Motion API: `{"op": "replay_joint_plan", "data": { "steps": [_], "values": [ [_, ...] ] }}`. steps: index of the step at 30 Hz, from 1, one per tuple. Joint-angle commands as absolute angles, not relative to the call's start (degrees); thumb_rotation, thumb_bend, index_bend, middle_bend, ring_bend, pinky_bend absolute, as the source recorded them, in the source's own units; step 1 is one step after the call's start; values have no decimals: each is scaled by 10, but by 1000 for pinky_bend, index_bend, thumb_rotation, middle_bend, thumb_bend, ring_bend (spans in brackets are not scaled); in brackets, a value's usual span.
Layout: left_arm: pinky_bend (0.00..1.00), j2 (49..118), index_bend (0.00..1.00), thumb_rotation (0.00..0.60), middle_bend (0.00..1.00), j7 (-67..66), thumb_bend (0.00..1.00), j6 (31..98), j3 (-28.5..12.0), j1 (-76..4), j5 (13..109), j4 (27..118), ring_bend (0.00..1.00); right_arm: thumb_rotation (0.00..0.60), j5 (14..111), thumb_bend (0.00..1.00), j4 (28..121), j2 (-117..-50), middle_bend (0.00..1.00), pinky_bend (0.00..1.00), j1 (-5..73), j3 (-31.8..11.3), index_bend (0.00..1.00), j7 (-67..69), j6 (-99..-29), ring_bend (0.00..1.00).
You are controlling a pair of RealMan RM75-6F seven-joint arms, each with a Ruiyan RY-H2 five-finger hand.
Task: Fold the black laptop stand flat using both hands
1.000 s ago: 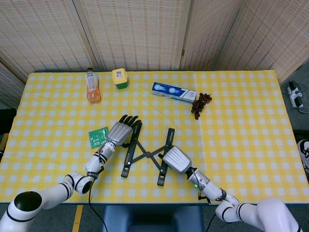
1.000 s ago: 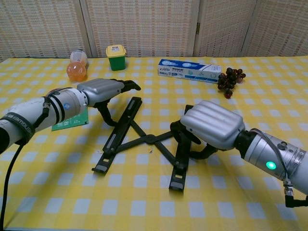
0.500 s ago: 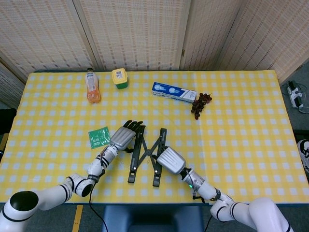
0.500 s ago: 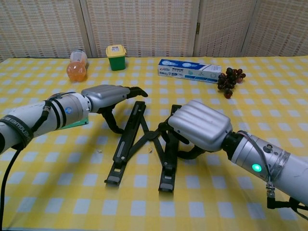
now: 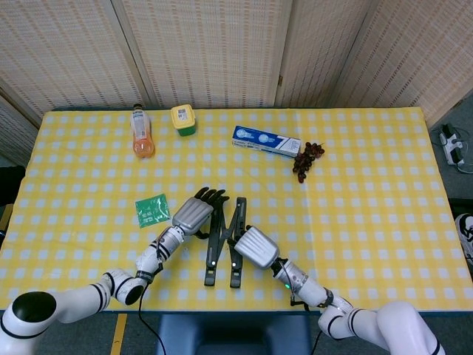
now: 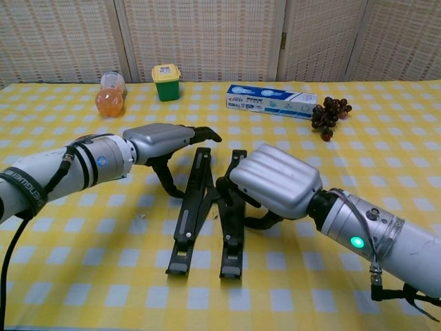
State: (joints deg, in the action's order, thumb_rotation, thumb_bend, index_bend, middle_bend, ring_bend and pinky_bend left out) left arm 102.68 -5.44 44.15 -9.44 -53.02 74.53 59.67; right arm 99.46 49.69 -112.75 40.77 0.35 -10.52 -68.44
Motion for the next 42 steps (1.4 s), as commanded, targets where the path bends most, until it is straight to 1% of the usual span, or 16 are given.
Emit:
{"op": "replay_joint_plan", "data": {
  "steps": [1,3,6,7,8,9,11,14,15,18,21,31,42],
  "values": [
    [0,1004,23,600,0,-62,192,460,-99,-519,738,612,0,600,1001,268,553,-1083,607,676,411,11,383,-104,-683,627],
    [0,989,19,600,0,-63,193,468,-102,-511,734,626,0,600,1005,269,598,-1050,505,615,418,12,260,-113,-674,547],
    [0,964,19,600,0,-61,193,481,-106,-499,727,650,0,600,1003,268,686,-990,398,534,435,10,156,-138,-642,468],
    [0,957,18,600,0,-60,192,485,-107,-495,725,657,0,600,999,268,713,-971,354,484,442,10,117,-144,-623,431],
    [0,948,18,600,0,-59,193,489,-108,-491,723,665,0,600,991,268,747,-948,293,403,452,9,63,-154,-596,377],
    [0,942,17,600,0,-58,192,492,-109,-488,721,670,0,600,985,268,771,-930,253,350,462,8,38,-163,-569,340],
    [0,928,16,600,0,-56,192,497,-111,-481,715,683,0,600,967,268,818,-893,134,187,486,4,0,-186,-509,227],
    [0,913,16,600,0,-54,192,503,-111,-471,708,699,0,600,939,268,856,-864,52,58,515,-6,0,-220,-440,116],
    [0,910,16,600,0,-53,192,503,-111,-469,707,702,0,600,931,268,861,-860,31,35,522,-10,0,-228,-424,88],
    [0,901,16,600,0,-53,192,504,-108,-462,701,708,0,600,910,268,866,-859,1,1,538,-19,0,-250,-392,35],
    [0,895,16,600,0,-50,192,496,-106,-457,689,714,0,600,893,268,865,-864,0,0,550,-25,0,-263,-370,8],
    [0,883,12,600,0,-37,192,488,-103,-446,674,716,0,600,875,268,826,-901,0,0,586,-28,0,-289,-329,0],
    [0,880,10,600,0,-19,192,481,-99,-439,673,707,0,600,876,268,790,-926,0,0,601,-15,0,-274,-321,0]
  ]
}}
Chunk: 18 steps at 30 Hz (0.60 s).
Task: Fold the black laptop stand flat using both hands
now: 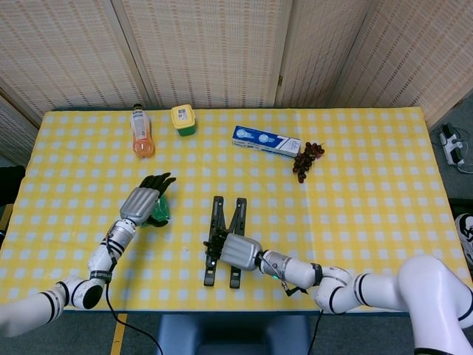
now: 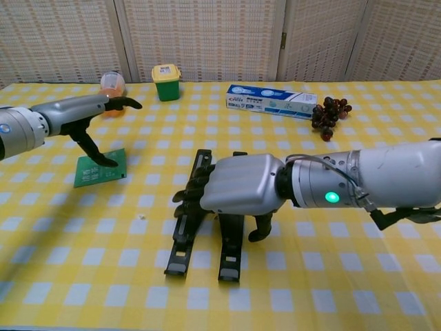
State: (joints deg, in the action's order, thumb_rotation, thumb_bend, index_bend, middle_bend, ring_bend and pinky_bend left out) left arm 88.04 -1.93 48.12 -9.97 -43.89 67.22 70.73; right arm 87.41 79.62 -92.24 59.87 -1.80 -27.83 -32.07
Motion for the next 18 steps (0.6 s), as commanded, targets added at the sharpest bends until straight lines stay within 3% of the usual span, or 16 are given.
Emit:
{"op": "replay_joint_plan", "data": {
  "steps": [1,18],
  "values": [
    [0,880,10,600,0,-19,192,481,-99,-438,673,706,0,600,877,268,787,-928,0,0,603,-15,0,-271,-321,0],
    [0,878,8,600,0,-23,192,484,-100,-434,670,706,0,600,860,268,754,-955,7,0,640,-25,0,-236,-292,2]
  ]
}}
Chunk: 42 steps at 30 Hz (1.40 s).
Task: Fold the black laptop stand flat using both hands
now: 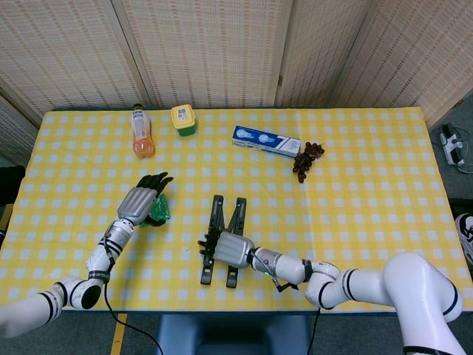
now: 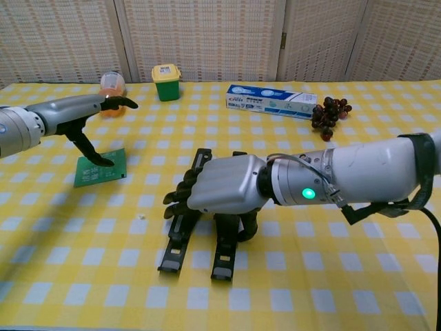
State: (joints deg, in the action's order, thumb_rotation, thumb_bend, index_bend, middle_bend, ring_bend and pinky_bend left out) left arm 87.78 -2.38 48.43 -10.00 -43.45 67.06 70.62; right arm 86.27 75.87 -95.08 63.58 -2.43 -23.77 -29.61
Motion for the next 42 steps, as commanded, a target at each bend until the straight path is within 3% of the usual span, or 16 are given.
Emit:
{"op": "replay_joint_plan", "data": {
  "steps": [1,8,17,30,32,36,38,42],
  "values": [
    [0,877,8,600,0,-22,192,484,-100,-433,670,706,0,600,859,268,751,-957,11,0,643,-26,0,-234,-289,3],
    [0,876,1,600,0,-18,191,482,-99,-431,670,703,0,600,855,268,738,-967,115,0,653,-29,11,-216,-288,40],
    [0,875,0,600,0,-9,192,481,-99,-428,673,699,0,600,884,268,736,-960,341,0,652,-23,337,-168,-325,176],
    [0,875,0,600,0,-13,192,488,-102,-428,676,704,0,600,945,268,736,-940,491,37,640,0,520,-94,-403,303],
    [0,875,0,600,0,-18,192,492,-103,-427,676,705,0,600,945,268,737,-937,427,37,637,2,478,-95,-406,266],
    [0,870,0,600,0,-36,192,511,-103,-423,678,718,0,600,909,268,762,-927,53,14,618,-5,49,-126,-405,76],
    [0,864,0,600,0,-49,192,523,-103,-419,678,728,0,600,890,268,781,-918,2,0,604,-10,0,-144,-414,48],
    [0,850,0,600,0,-77,198,549,-108,-409,668,750,0,600,870,268,814,-896,0,0,575,-15,0,-175,-450,36]
  ]
}}
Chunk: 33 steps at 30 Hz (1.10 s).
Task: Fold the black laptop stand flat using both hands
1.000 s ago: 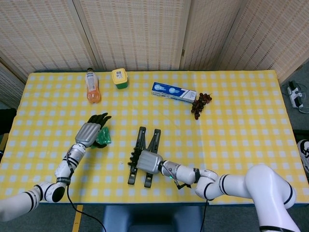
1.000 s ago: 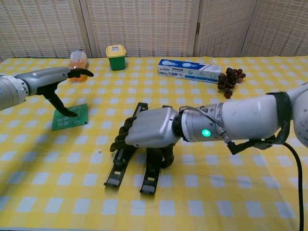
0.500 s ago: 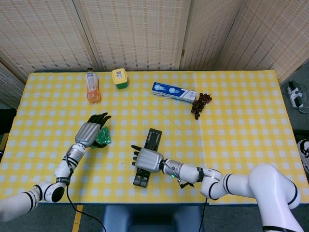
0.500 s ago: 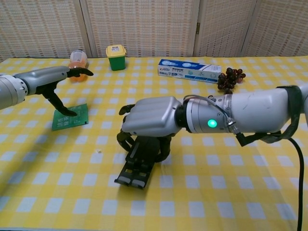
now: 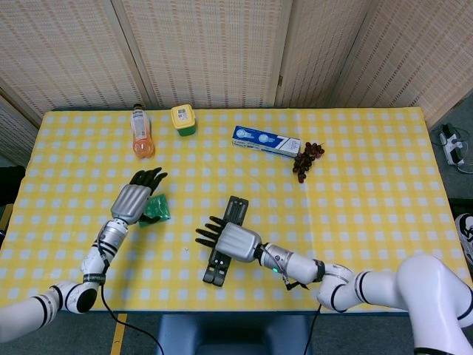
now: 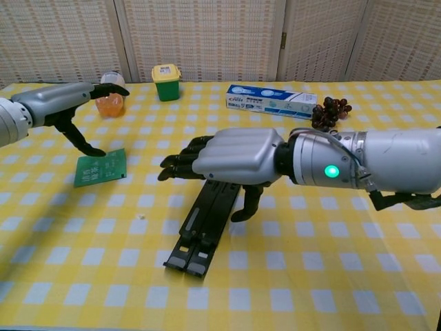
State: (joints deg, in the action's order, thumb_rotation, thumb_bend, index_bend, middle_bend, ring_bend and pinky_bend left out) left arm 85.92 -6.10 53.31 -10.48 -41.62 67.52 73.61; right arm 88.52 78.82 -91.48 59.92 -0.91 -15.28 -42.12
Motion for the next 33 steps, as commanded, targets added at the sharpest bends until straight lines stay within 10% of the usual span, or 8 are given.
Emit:
{"op": "replay_joint_plan", "data": {
  "steps": [1,16,33],
  "values": [
    [0,844,0,600,0,-88,206,559,-110,-404,663,761,0,600,864,268,827,-886,0,0,559,-17,0,-184,-474,35],
    [0,727,35,600,0,-185,227,729,-98,-293,634,903,0,600,782,268,978,-734,58,19,342,-10,0,-231,-737,105],
    [0,681,62,600,0,-129,227,892,-19,-135,744,959,0,600,760,268,984,-636,69,73,141,38,0,-93,-872,84]
  ]
}}
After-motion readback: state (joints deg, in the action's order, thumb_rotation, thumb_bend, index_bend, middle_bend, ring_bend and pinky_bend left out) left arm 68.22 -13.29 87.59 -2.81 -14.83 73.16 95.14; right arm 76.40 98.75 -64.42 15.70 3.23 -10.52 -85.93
